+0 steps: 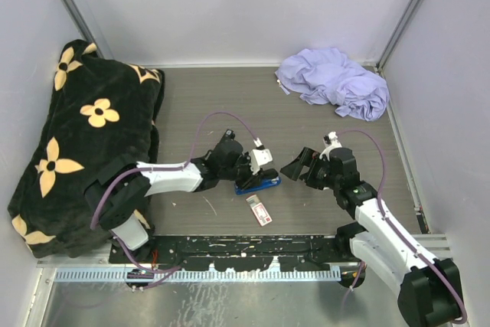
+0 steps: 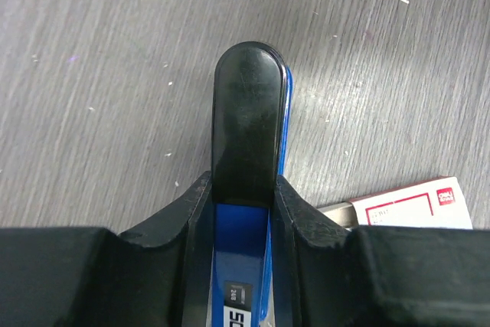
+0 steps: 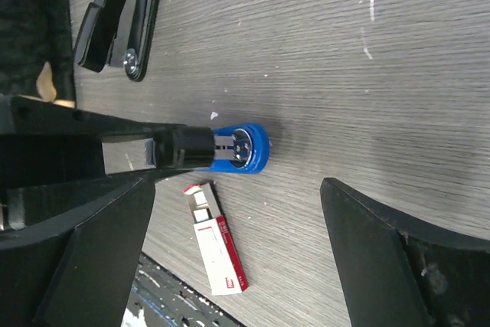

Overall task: Load the staples into the stapler
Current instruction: Adjust the stapler at the center of the board.

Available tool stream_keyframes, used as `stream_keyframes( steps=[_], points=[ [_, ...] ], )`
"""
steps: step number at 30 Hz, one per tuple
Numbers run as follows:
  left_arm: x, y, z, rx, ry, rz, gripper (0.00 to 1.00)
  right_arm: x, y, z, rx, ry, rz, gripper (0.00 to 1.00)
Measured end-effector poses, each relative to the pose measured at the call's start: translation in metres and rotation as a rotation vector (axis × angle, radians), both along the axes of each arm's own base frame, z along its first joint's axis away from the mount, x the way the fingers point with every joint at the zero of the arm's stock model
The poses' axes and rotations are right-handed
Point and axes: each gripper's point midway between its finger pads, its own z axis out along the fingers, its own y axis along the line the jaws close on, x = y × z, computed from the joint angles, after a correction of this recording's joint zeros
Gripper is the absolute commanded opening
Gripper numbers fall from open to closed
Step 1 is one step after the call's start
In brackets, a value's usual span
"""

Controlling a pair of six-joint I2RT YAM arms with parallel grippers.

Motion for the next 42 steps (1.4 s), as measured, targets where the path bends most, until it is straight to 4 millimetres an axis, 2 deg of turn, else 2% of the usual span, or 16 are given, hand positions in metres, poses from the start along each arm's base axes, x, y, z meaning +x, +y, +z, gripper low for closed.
stream_keyframes(
  steps=[3,6,11,17,25,31,36,42],
  points=[
    [0.002,0.006,0.011,-0.032,0.001,0.028,0.0,-0.004,0.008,-0.001,0.061,-0.001,0.04,0.96],
    [0.0,0.003,0.027,-0.074,-0.009,0.023,0.0,-0.007,0.02,0.002,0.137,-0.004,0.095,0.97],
    [-0.003,0.0,0.047,-0.126,-0.019,0.013,0.0,-0.007,0.033,0.017,0.212,-0.039,0.157,0.98],
    [-0.004,-0.001,0.049,-0.132,-0.015,0.009,0.0,-0.005,0.042,0.032,0.277,-0.071,0.189,1.0],
    [-0.004,-0.003,0.052,-0.15,-0.006,0.015,0.0,-0.006,0.047,0.025,0.315,-0.009,0.195,0.99],
    [-0.008,-0.008,0.056,-0.167,-0.014,-0.001,0.0,-0.008,0.049,0.014,0.329,0.06,0.198,0.92],
    [-0.017,-0.013,0.056,-0.159,-0.032,-0.037,0.0,-0.008,0.05,0.013,0.339,0.074,0.192,0.85],
    [-0.023,-0.017,0.054,-0.132,-0.075,-0.064,0.0,-0.006,0.051,0.014,0.353,0.081,0.182,0.68]
  ],
)
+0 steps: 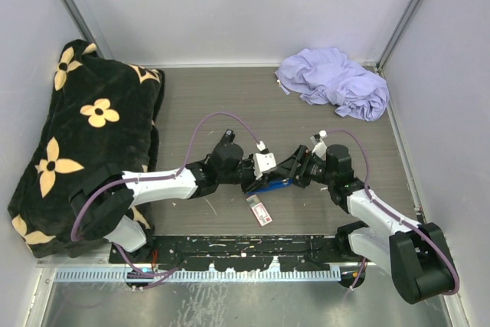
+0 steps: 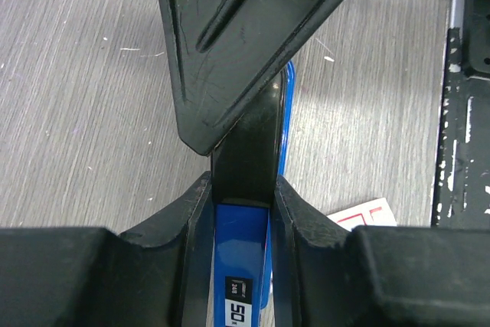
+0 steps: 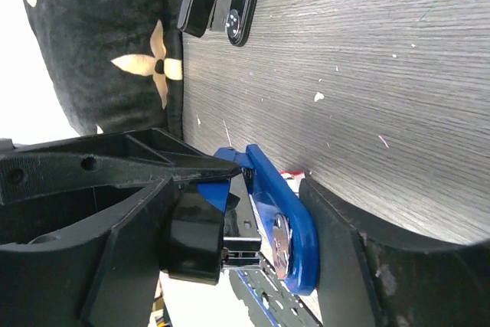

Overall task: Load the staples into the stapler
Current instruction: Adjust the stapler at the center of the board.

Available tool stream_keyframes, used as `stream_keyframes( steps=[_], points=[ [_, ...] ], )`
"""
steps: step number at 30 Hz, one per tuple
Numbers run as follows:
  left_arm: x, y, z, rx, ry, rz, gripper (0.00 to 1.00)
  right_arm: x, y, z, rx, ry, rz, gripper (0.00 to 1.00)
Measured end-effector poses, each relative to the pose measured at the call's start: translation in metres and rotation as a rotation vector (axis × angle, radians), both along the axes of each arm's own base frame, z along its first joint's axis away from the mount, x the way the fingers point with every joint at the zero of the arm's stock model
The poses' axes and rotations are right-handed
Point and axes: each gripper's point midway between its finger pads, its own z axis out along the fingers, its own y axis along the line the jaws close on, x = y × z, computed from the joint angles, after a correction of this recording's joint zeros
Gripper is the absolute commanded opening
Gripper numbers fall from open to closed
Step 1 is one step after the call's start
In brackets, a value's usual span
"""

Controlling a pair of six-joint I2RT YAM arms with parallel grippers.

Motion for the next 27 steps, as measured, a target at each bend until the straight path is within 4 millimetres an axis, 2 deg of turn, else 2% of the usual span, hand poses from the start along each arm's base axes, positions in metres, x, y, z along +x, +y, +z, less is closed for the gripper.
stream_keyframes(
  steps=[3,7,12,17,25,27],
  points=[
    [0.0,0.0,-0.003,0.026,-0.026,0.007,0.0,-0.001,0.001,-0.003,0.006,0.025,0.003,0.65],
    [0.001,0.0,-0.006,0.067,-0.066,0.017,0.0,-0.001,0.001,-0.005,0.003,0.037,0.002,0.81],
    [0.005,-0.003,-0.004,0.075,-0.109,0.041,0.0,-0.003,0.001,-0.006,0.004,0.05,0.004,0.82],
    [0.008,-0.003,-0.002,0.076,-0.13,0.052,0.0,-0.004,0.001,-0.007,0.004,0.055,0.007,0.71],
    [0.011,-0.002,-0.009,0.099,-0.14,0.068,0.0,-0.005,0.002,-0.009,0.004,0.068,0.018,0.38],
    [0.012,-0.002,-0.011,0.101,-0.139,0.069,0.18,-0.005,0.002,-0.01,0.002,0.073,0.018,0.26]
  ],
)
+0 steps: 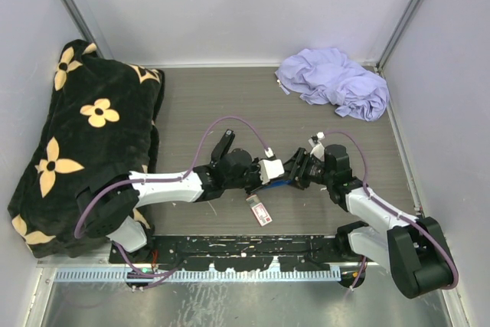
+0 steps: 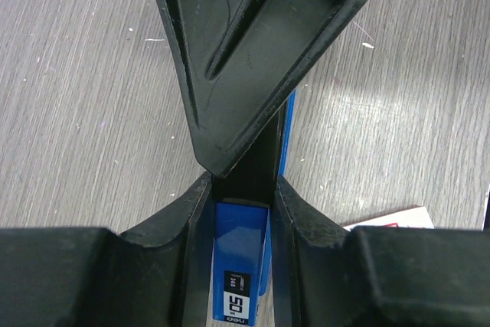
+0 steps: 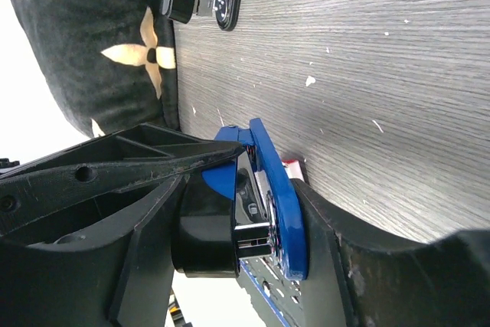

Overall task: Load the staples into the stapler
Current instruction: Adjust the stapler at the center of the board.

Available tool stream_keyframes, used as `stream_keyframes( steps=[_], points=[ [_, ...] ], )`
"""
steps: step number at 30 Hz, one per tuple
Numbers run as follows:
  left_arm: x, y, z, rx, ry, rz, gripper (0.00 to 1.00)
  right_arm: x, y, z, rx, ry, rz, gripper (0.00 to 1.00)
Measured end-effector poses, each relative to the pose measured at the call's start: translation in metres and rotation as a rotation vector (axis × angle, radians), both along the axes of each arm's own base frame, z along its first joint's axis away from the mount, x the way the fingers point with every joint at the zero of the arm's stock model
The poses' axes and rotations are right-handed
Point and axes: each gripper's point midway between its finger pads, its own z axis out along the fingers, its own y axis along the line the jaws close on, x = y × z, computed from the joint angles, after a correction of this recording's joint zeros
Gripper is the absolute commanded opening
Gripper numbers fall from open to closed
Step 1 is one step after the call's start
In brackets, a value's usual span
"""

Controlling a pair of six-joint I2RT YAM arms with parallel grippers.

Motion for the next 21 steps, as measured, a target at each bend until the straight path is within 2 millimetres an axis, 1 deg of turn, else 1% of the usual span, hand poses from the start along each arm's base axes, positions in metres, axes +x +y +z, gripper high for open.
stream_keyframes(
  steps=[2,3,5,7,8,10,14,18,21],
  points=[
    [0.0,-0.001,-0.002,0.002,0.002,0.0,0.41,0.0,0.0,-0.001,-0.002,0.003,-0.002,0.22],
    [0.0,-0.001,-0.002,0.002,0.003,0.001,0.49,0.0,0.0,-0.002,-0.003,0.005,-0.003,0.19],
    [0.001,-0.001,-0.001,-0.004,0.002,0.005,0.61,0.001,-0.001,-0.002,-0.005,0.007,-0.006,0.12],
    [0.004,-0.004,0.005,-0.025,-0.013,0.009,0.69,0.001,-0.001,-0.004,-0.01,0.016,-0.012,0.03],
    [0.005,-0.005,0.008,-0.037,-0.018,0.013,0.73,0.001,-0.002,-0.005,-0.013,0.019,-0.016,0.01],
    [0.004,-0.003,0.014,-0.055,-0.027,0.018,0.77,0.002,-0.002,-0.007,-0.018,0.023,-0.023,0.01],
    [-0.001,0.009,0.032,-0.102,-0.034,0.041,0.8,0.006,-0.004,-0.008,-0.029,0.02,-0.043,0.01],
    [-0.003,0.023,0.055,-0.17,-0.031,0.075,0.81,0.009,-0.006,-0.009,-0.039,0.013,-0.06,0.01],
    [0.0,0.034,0.063,-0.203,-0.017,0.112,0.81,0.011,-0.007,-0.01,-0.048,0.002,-0.071,0.01]
  ],
)
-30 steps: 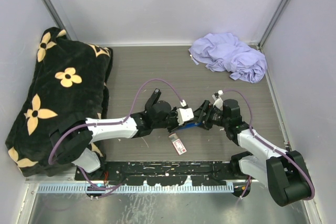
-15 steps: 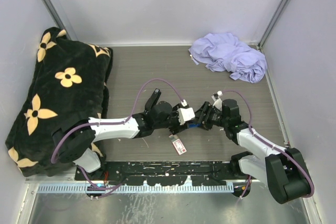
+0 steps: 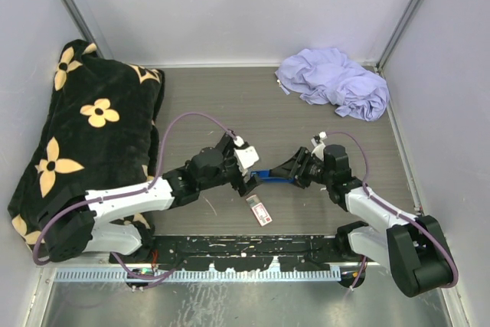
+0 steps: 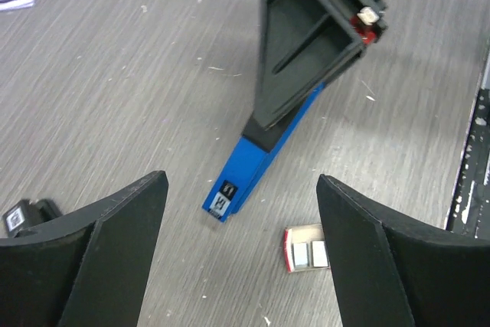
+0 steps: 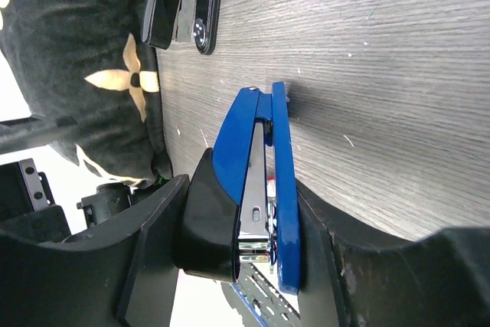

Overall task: Load the staples into the stapler
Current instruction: Adjust the stapler at the center of the board, then place the stapler at the center of the board.

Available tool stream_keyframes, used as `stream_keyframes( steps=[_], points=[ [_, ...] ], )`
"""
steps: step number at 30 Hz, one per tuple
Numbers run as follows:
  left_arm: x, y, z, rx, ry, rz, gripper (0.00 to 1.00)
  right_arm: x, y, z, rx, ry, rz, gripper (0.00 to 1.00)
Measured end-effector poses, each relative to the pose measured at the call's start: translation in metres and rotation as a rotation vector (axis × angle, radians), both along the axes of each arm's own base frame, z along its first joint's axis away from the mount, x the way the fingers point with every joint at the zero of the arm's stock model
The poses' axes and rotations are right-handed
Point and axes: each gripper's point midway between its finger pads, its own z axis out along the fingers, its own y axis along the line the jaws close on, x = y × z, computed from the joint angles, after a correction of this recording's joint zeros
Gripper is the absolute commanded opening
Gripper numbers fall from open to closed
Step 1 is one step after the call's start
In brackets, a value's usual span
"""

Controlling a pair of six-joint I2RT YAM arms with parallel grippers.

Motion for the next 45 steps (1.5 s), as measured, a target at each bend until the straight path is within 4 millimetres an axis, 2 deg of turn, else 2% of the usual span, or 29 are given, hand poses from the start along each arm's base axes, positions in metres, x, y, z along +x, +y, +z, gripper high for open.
stream_keyframes(
  steps=[5,12,13,14,18,21,28,32,34,35,38,41,45],
  points=[
    [0.021,0.024,0.003,-0.056,0.073,0.127,0.8,0.007,-0.002,0.001,-0.017,-0.038,-0.017,0.0],
    [0.043,0.055,-0.009,-0.084,0.172,0.285,0.8,0.025,-0.003,0.0,-0.048,-0.102,-0.036,0.0],
    [0.044,0.058,-0.009,-0.09,0.18,0.3,0.81,0.028,-0.003,0.0,-0.051,-0.106,-0.033,0.04],
    [0.046,0.062,-0.008,-0.096,0.183,0.319,0.82,0.031,-0.002,0.0,-0.057,-0.113,-0.029,0.13],
    [0.051,0.076,-0.002,-0.125,0.188,0.391,0.86,0.047,0.002,0.0,-0.092,-0.151,-0.005,0.37],
    [0.055,0.089,0.0,-0.134,0.197,0.448,0.87,0.06,0.007,-0.001,-0.117,-0.19,0.023,0.5],
    [0.062,0.116,-0.003,-0.14,0.217,0.56,0.93,0.091,0.02,-0.009,-0.134,-0.254,0.063,0.59],
    [0.065,0.129,0.0,-0.152,0.212,0.603,0.93,0.094,0.027,-0.027,-0.125,-0.235,0.095,0.65],
    [0.066,0.134,0.001,-0.161,0.209,0.62,0.93,0.09,0.026,-0.049,-0.145,-0.185,0.106,0.66],
    [0.066,0.135,0.002,-0.164,0.21,0.625,0.94,0.089,0.025,-0.053,-0.151,-0.176,0.105,0.68],
    [0.067,0.139,0.0,-0.167,0.218,0.639,0.94,0.091,0.025,-0.053,-0.147,-0.193,0.108,0.73],
    [0.066,0.142,-0.003,-0.157,0.226,0.649,0.95,0.092,0.026,-0.051,-0.15,-0.215,0.113,0.91],
    [0.067,0.146,-0.005,-0.153,0.232,0.663,0.96,0.095,0.024,-0.044,-0.174,-0.261,0.109,0.98]
  ],
)
